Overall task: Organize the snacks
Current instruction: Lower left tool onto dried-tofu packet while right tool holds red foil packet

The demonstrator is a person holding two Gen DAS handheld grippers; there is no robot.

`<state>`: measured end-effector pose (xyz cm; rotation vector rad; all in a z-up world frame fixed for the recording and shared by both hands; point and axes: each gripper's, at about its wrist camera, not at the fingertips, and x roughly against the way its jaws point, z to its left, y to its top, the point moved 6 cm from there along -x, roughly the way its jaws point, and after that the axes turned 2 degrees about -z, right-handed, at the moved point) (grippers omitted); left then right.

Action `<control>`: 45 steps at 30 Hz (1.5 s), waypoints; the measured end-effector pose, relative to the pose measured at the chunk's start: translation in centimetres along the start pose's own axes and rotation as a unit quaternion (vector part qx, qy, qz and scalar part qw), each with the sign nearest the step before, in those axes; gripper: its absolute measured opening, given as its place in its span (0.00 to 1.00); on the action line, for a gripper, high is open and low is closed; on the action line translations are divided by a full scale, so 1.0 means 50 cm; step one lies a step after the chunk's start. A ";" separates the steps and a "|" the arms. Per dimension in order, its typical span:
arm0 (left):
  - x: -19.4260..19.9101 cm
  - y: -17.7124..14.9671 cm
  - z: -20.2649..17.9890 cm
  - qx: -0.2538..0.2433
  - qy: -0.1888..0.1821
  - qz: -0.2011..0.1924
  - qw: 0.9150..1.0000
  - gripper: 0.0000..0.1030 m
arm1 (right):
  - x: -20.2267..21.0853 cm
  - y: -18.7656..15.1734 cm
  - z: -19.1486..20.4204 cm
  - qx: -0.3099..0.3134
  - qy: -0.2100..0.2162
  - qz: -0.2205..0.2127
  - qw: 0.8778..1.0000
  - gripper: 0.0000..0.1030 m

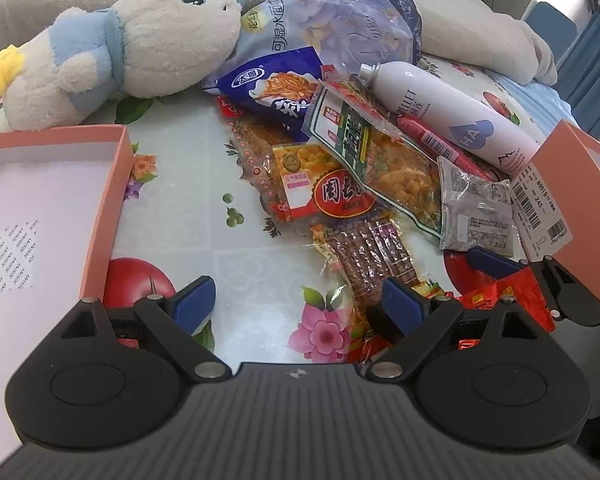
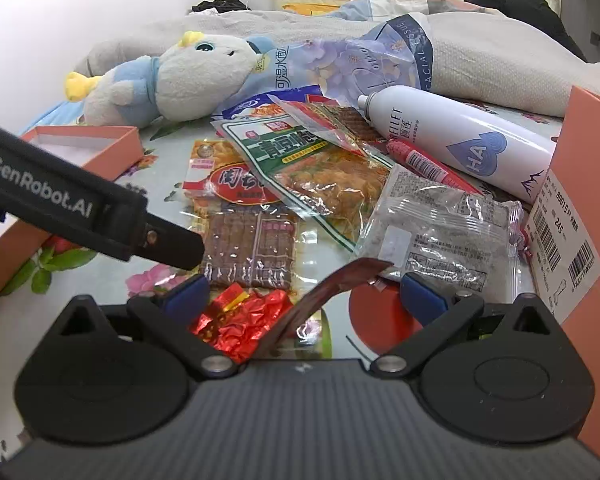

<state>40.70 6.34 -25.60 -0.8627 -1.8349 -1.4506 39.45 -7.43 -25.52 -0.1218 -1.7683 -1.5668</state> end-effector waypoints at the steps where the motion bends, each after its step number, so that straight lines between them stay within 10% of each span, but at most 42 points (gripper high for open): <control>1: 0.000 -0.001 0.000 0.001 0.000 0.000 1.000 0.90 | 0.000 0.000 0.001 0.000 0.000 0.000 1.000 1.00; 45: 0.034 -0.028 0.023 0.013 -0.024 -0.014 1.000 0.90 | 0.000 0.000 0.001 0.001 -0.002 -0.002 1.000 1.00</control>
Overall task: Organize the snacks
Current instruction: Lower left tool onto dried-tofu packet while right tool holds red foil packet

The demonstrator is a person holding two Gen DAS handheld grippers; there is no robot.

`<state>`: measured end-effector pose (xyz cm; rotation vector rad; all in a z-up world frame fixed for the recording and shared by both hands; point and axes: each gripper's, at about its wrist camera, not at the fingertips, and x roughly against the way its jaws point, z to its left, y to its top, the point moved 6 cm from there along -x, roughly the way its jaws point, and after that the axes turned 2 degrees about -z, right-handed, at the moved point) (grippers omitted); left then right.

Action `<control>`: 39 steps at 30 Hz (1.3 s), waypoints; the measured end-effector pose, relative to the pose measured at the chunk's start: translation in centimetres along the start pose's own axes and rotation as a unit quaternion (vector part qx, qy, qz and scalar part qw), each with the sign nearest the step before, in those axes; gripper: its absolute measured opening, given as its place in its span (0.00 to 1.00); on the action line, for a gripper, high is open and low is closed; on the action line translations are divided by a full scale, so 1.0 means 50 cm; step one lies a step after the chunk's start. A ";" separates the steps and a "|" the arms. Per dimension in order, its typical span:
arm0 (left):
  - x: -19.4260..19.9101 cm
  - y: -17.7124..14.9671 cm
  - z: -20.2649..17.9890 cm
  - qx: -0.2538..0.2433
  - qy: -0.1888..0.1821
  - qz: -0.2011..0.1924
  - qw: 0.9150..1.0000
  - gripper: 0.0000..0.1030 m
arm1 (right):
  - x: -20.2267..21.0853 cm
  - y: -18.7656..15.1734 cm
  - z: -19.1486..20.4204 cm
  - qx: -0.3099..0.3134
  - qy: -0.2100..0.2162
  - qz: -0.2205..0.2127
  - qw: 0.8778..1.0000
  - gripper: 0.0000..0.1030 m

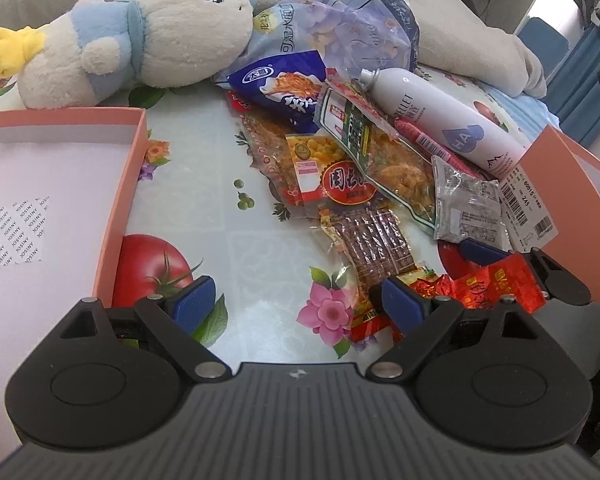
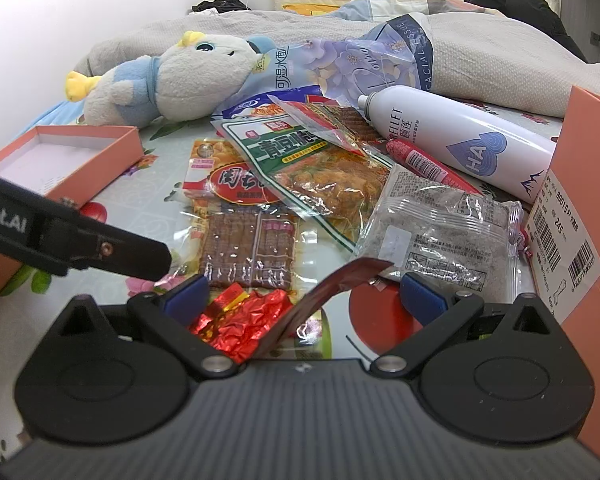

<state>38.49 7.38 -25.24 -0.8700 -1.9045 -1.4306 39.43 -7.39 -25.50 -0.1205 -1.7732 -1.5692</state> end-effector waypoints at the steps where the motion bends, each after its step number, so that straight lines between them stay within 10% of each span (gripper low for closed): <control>1: 0.001 0.000 0.000 0.000 -0.001 0.000 1.000 0.90 | 0.000 0.000 0.000 0.000 0.000 0.000 1.000 1.00; 39: 0.027 0.006 -0.016 -0.012 -0.032 -0.024 0.999 0.90 | 0.001 0.000 -0.001 0.001 -0.001 -0.002 1.000 1.00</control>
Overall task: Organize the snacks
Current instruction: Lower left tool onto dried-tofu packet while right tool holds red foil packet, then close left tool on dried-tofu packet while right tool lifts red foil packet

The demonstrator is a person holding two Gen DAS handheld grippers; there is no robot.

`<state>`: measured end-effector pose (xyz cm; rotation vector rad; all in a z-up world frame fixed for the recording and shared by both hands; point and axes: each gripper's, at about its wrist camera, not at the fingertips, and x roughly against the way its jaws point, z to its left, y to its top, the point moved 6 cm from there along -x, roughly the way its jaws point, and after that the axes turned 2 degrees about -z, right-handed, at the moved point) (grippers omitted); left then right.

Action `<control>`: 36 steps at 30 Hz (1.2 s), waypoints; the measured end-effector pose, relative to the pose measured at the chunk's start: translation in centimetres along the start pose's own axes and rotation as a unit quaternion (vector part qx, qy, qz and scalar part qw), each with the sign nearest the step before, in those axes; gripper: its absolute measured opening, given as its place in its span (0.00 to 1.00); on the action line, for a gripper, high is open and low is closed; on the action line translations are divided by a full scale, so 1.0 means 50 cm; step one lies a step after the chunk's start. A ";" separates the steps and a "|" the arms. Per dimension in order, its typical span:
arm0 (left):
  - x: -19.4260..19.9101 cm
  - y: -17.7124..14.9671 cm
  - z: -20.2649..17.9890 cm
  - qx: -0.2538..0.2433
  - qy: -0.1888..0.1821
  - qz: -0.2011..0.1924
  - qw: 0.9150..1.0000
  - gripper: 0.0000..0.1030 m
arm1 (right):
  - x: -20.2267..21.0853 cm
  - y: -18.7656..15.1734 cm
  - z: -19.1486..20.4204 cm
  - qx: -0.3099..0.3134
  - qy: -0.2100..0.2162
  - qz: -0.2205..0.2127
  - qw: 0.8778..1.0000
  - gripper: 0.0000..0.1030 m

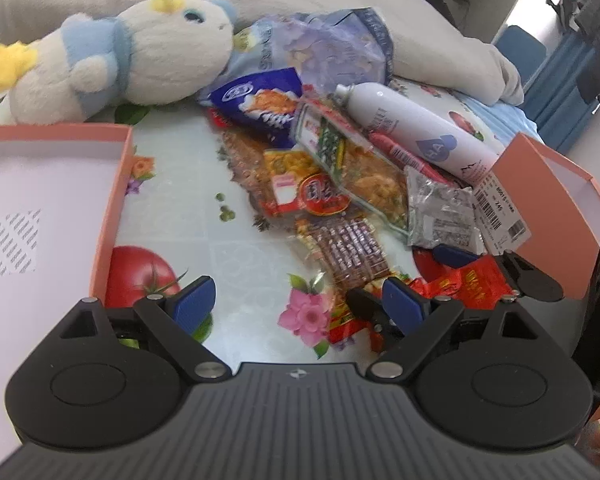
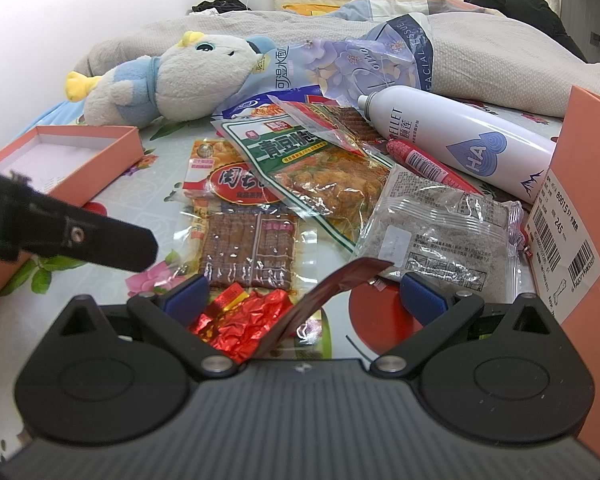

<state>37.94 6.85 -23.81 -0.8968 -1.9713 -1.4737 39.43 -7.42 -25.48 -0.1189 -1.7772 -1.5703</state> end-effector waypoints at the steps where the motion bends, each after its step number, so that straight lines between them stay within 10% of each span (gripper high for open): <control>1: -0.001 0.003 -0.004 0.002 -0.002 -0.001 1.000 0.90 | 0.000 0.000 0.000 0.000 0.000 0.000 1.000 1.00; 25: -0.097 0.034 -0.042 -0.023 -0.031 0.040 0.998 0.67 | 0.095 -0.024 0.027 -0.013 0.029 0.028 0.999 0.98; 30: -0.113 0.044 -0.045 -0.018 -0.010 0.036 0.999 0.69 | 0.090 -0.037 0.027 -0.006 0.002 0.019 1.000 0.89; 36: -0.130 0.046 -0.069 -0.045 0.029 0.032 0.998 0.68 | 0.087 -0.027 0.024 -0.023 0.000 0.003 1.000 0.48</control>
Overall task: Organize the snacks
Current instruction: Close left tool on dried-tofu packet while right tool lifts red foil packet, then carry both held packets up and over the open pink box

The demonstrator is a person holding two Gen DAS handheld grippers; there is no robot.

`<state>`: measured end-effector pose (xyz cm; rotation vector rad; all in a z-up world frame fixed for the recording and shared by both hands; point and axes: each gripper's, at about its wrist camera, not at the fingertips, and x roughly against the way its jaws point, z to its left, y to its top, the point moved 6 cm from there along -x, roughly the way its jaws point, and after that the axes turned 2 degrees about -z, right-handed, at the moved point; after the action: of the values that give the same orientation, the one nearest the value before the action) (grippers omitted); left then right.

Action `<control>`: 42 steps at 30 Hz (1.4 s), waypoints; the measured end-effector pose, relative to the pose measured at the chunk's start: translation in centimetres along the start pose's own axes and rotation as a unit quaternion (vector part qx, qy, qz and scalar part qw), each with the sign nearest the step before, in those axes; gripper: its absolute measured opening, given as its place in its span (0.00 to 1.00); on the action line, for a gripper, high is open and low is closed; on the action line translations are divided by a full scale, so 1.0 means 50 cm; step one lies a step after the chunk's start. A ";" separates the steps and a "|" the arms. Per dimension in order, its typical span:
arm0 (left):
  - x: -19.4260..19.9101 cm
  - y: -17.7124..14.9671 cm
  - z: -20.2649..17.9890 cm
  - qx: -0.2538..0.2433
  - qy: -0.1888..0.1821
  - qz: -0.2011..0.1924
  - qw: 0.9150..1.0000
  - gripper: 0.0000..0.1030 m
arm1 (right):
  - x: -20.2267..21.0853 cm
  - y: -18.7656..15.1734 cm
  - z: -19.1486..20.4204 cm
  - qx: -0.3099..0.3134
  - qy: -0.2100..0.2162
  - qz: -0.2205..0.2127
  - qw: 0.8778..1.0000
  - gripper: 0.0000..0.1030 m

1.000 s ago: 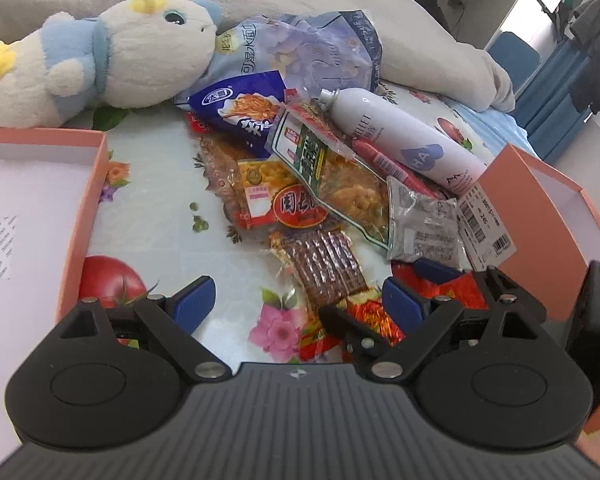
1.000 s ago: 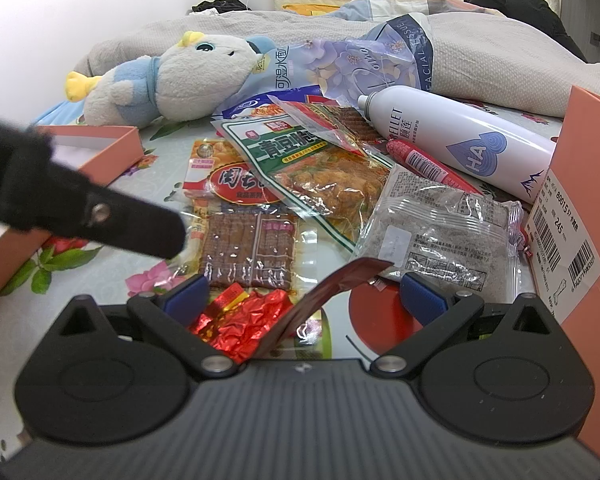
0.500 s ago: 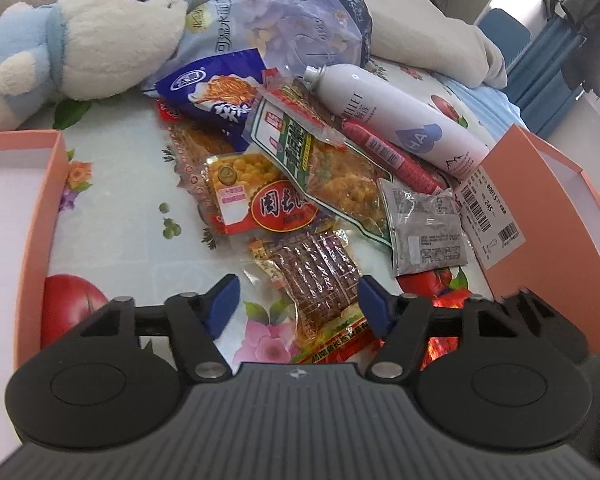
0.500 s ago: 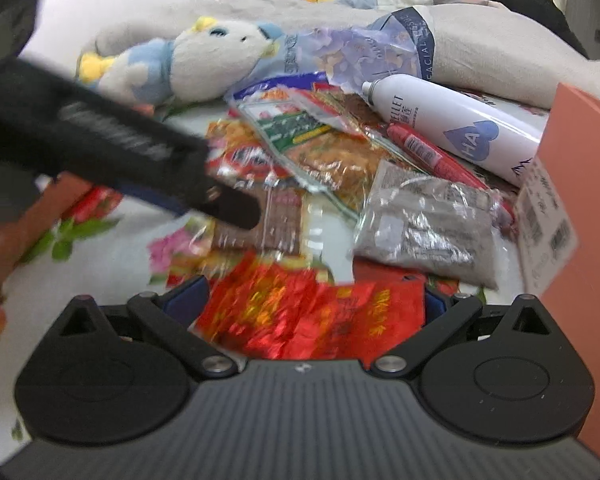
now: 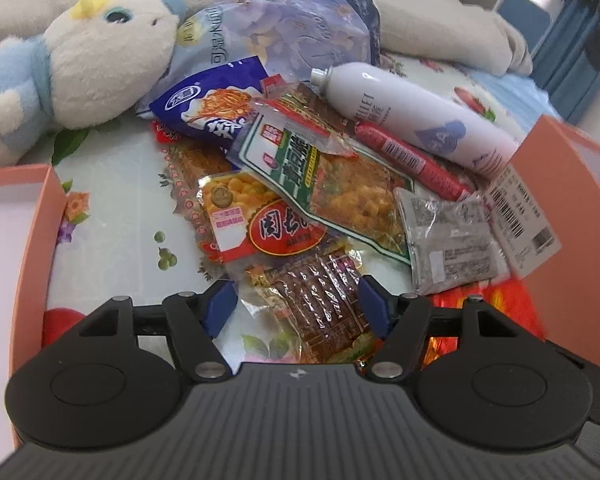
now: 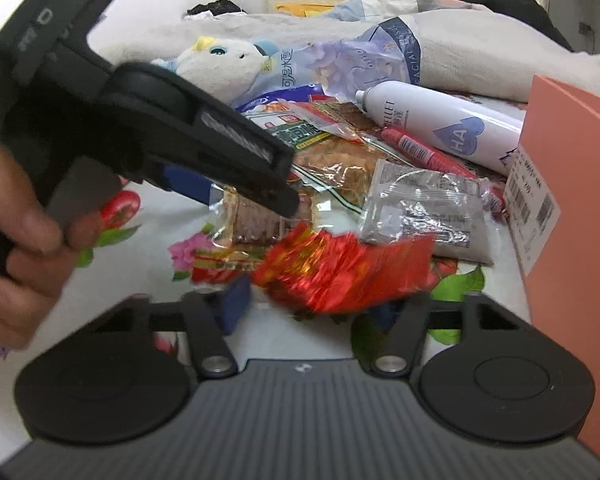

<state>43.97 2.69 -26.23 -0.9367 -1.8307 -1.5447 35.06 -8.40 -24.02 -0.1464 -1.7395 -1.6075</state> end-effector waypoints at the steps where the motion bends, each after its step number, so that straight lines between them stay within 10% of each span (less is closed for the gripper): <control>1: -0.001 0.000 -0.004 -0.008 0.010 -0.001 1.000 0.66 | 0.000 0.001 0.000 0.000 -0.004 -0.001 1.000 0.44; 8: 0.008 0.000 0.009 0.012 0.010 0.000 1.000 0.25 | 0.018 -0.002 -0.010 -0.021 0.013 -0.006 1.000 0.37; 18: 0.073 -0.047 0.002 0.031 0.000 -0.012 0.999 0.02 | 0.065 -0.018 0.004 -0.017 0.029 0.004 0.999 0.24; 42: 0.328 -0.141 -0.041 0.105 -0.026 -0.091 0.990 0.01 | 0.251 -0.007 0.011 -0.015 0.005 -0.004 1.000 0.22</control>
<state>28.46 2.56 -17.11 -0.7352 -2.1197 -1.4063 25.67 -12.89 -16.97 -0.1447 -1.7105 -1.6382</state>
